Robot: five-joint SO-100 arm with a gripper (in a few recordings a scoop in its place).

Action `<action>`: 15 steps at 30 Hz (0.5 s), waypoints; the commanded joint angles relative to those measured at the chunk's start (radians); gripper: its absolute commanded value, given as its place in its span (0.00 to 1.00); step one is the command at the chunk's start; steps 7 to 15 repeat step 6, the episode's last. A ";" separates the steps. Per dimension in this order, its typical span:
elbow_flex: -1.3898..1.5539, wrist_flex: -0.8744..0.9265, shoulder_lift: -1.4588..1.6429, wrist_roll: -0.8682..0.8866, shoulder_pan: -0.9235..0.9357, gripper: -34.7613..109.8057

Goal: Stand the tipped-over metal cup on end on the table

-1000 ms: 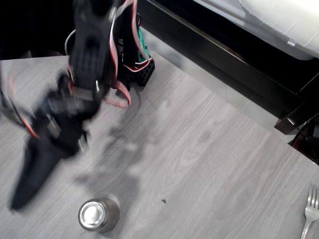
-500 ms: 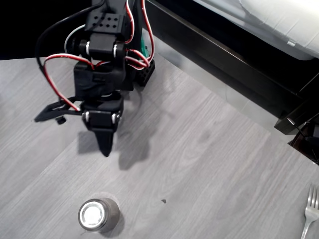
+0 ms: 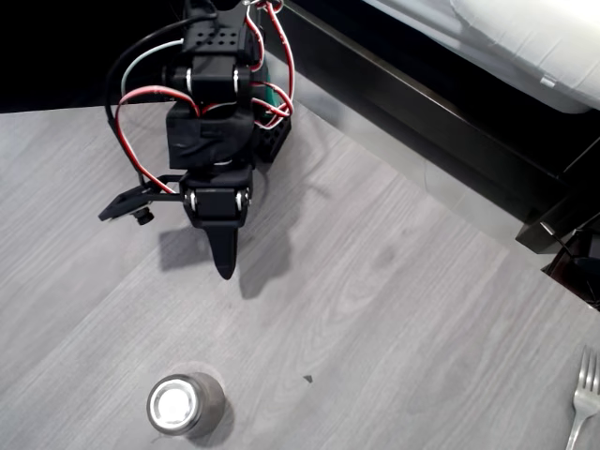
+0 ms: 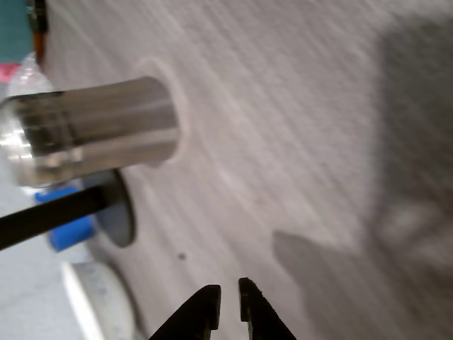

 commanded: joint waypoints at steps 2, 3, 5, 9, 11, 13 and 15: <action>-0.005 0.072 0.029 0.000 -0.006 0.24; -0.005 0.103 0.029 -0.002 -0.011 0.24; -0.005 0.123 0.029 -0.003 -0.005 0.24; -0.005 0.135 0.029 -0.009 0.003 0.24; -0.005 0.135 0.029 -0.009 0.003 0.24; -0.005 0.135 0.029 -0.009 0.003 0.24; -0.005 0.135 0.029 -0.009 0.003 0.24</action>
